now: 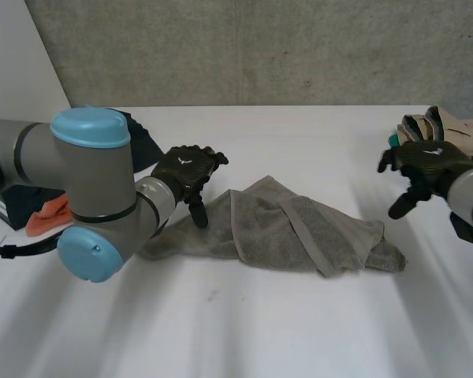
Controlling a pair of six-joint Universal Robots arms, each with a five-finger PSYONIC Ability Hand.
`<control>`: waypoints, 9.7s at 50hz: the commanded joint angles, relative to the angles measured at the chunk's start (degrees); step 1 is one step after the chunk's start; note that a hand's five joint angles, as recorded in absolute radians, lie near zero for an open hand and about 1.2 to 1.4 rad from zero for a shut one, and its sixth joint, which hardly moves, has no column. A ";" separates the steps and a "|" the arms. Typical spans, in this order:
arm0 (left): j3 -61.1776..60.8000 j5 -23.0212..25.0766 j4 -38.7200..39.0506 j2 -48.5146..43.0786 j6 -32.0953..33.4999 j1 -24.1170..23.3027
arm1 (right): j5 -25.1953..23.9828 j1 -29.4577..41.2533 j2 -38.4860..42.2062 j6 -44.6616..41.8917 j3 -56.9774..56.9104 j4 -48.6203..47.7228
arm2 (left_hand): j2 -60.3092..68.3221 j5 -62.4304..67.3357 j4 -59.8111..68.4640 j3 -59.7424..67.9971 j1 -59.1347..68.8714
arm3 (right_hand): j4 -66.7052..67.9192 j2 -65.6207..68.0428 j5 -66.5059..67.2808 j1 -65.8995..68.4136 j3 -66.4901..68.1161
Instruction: Fold the laundry.
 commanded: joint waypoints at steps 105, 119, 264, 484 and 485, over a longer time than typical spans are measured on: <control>1.50 -2.19 -13.87 6.19 -4.15 -3.39 | 6.49 5.96 26.45 4.89 -32.06 -6.96 | 68.21 67.18 68.51 67.85 68.67 | 49.67 50.03 50.92 49.60 49.83; 13.45 -8.01 -14.63 -7.02 -5.89 -6.47 | 13.34 10.44 49.06 8.42 -54.76 -20.85 | 68.21 67.18 68.51 67.85 68.67 | -6.61 -6.25 -5.36 -6.68 -6.44; -2.47 6.14 -2.68 18.13 8.77 12.16 | 13.17 12.99 13.02 -23.40 -33.40 12.29 | 68.21 67.18 68.51 67.85 68.67 | 49.67 50.03 50.92 49.60 49.83; -13.09 8.25 13.85 13.89 0.87 19.19 | -7.66 1.48 25.26 -37.04 -18.12 -16.82 | 68.21 67.18 68.51 67.85 68.67 | 49.67 50.03 50.92 49.60 49.83; -13.09 8.25 13.06 14.42 0.96 19.19 | -7.57 0.96 24.12 -35.20 -17.95 -15.85 | 68.21 67.18 68.51 67.85 68.67 | 49.67 50.03 50.92 49.60 49.83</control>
